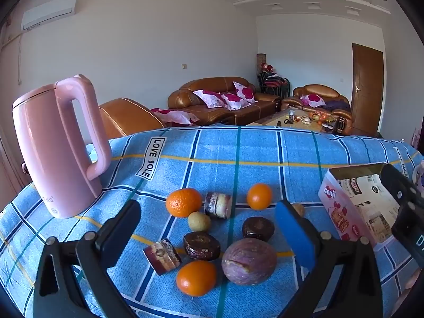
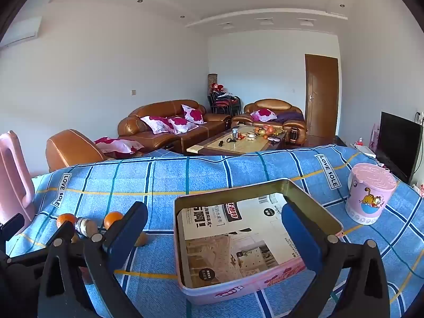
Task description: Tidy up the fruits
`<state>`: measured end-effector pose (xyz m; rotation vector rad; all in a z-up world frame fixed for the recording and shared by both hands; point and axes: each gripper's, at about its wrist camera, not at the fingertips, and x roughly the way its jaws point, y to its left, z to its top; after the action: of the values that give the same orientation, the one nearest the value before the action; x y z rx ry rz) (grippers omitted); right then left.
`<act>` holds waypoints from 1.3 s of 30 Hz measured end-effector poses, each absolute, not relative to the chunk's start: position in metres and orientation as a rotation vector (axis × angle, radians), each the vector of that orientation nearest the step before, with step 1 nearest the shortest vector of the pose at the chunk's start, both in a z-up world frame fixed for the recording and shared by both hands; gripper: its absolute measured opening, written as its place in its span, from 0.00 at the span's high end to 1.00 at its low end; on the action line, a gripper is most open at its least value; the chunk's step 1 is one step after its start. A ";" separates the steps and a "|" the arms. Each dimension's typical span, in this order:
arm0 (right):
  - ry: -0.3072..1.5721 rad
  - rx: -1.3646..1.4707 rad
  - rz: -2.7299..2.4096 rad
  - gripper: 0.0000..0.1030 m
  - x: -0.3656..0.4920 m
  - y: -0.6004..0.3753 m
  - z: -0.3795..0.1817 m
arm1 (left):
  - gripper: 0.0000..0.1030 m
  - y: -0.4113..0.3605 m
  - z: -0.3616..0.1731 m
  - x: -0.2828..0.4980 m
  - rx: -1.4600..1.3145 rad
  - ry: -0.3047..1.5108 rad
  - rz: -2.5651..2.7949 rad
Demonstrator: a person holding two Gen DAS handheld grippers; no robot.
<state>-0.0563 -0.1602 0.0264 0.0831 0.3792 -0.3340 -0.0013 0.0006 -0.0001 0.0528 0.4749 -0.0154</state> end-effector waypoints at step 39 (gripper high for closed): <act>0.400 0.078 -0.339 0.01 -0.053 -0.163 0.024 | 0.00 0.001 -0.002 -0.006 0.042 0.491 -0.038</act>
<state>-0.0534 -0.1628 0.0235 0.0780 0.4002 -0.3392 -0.0059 0.0012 -0.0020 0.0423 0.4911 -0.0382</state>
